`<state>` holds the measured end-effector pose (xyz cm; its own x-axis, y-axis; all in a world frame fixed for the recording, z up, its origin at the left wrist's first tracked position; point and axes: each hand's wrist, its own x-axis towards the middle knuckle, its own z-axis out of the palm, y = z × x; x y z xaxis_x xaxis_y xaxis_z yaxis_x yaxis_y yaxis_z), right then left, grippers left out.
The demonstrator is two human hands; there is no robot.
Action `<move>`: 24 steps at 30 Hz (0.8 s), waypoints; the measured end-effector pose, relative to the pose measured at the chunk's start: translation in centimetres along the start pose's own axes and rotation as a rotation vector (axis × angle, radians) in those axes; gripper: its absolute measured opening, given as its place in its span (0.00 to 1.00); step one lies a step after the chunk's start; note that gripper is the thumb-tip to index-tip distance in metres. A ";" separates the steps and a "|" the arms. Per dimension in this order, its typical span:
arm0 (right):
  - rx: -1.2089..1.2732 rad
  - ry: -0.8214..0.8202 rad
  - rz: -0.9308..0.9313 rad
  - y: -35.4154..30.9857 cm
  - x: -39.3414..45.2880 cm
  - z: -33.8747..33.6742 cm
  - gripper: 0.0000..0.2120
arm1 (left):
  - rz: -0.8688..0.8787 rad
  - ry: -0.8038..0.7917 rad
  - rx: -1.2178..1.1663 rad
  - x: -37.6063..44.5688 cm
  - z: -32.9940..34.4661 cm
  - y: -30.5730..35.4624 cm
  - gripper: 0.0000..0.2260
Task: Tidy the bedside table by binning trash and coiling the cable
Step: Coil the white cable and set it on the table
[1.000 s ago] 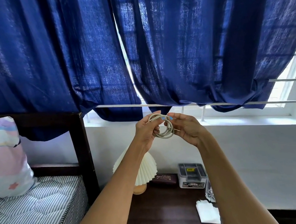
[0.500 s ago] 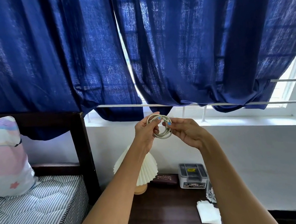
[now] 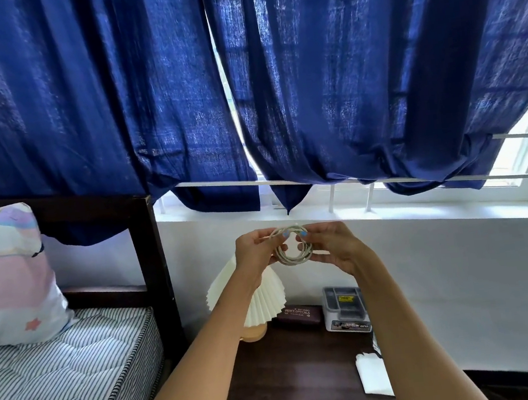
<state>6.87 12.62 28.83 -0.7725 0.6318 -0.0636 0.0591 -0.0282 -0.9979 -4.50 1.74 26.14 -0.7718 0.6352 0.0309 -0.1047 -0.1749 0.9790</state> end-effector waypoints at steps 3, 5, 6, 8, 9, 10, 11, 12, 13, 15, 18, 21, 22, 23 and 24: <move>-0.036 0.047 0.070 2.3 0.6 0.4 0.10 | -0.136 -0.076 0.034 -0.4 -1.4 -1.7 0.11; -0.045 0.052 0.129 4.5 1.0 0.9 0.08 | -0.224 -0.090 0.038 -0.7 -2.2 -3.5 0.12; -0.045 0.049 0.157 5.8 1.2 1.2 0.08 | -0.260 -0.083 0.039 -0.8 -2.6 -4.6 0.12; -0.032 0.043 0.209 8.6 1.6 1.7 0.09 | -0.325 -0.052 0.038 -1.1 -3.3 -6.9 0.11; -0.026 0.035 0.242 10.1 1.7 2.0 0.10 | -0.358 -0.031 0.030 -1.3 -3.7 -8.2 0.10; -0.027 0.025 0.274 11.6 1.8 2.3 0.11 | -0.385 -0.014 0.021 -1.5 -4.1 -9.5 0.09; -0.034 0.016 0.302 13.0 2.0 2.5 0.12 | -0.409 -0.001 0.016 -1.6 -4.4 -10.8 0.08; -0.042 0.011 0.331 14.5 2.1 2.7 0.12 | -0.432 0.008 0.017 -1.7 -4.8 -12.2 0.08; -0.049 0.013 0.359 15.9 2.2 2.9 0.12 | -0.454 0.017 0.024 -1.9 -5.2 -13.5 0.09; -0.065 0.020 0.420 18.8 2.5 3.2 0.12 | -0.504 0.046 0.049 -2.0 -6.0 -16.3 0.12; -0.091 0.041 0.491 22.6 3.0 3.9 0.11 | -0.566 0.175 0.106 -2.0 -7.1 -19.9 0.14; -0.106 0.122 0.509 25.6 3.9 4.8 0.09 | -0.594 0.336 0.169 -1.2 -8.1 -22.7 0.15; -0.117 0.166 0.505 26.4 4.3 5.1 0.07 | -0.593 0.363 0.179 -0.9 -8.4 -23.4 0.15; -0.132 0.209 0.493 26.9 4.6 5.4 0.05 | -0.589 0.374 0.185 -0.7 -8.6 -23.9 0.15; -0.154 0.244 0.483 27.5 5.0 5.7 0.05 | -0.585 0.379 0.188 -0.3 -8.9 -24.4 0.15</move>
<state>0.99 10.62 0.97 -0.4671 0.7370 -0.4885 0.4753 -0.2566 -0.8416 -7.27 -0.89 0.45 -0.7902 0.2746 -0.5479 -0.4843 0.2679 0.8328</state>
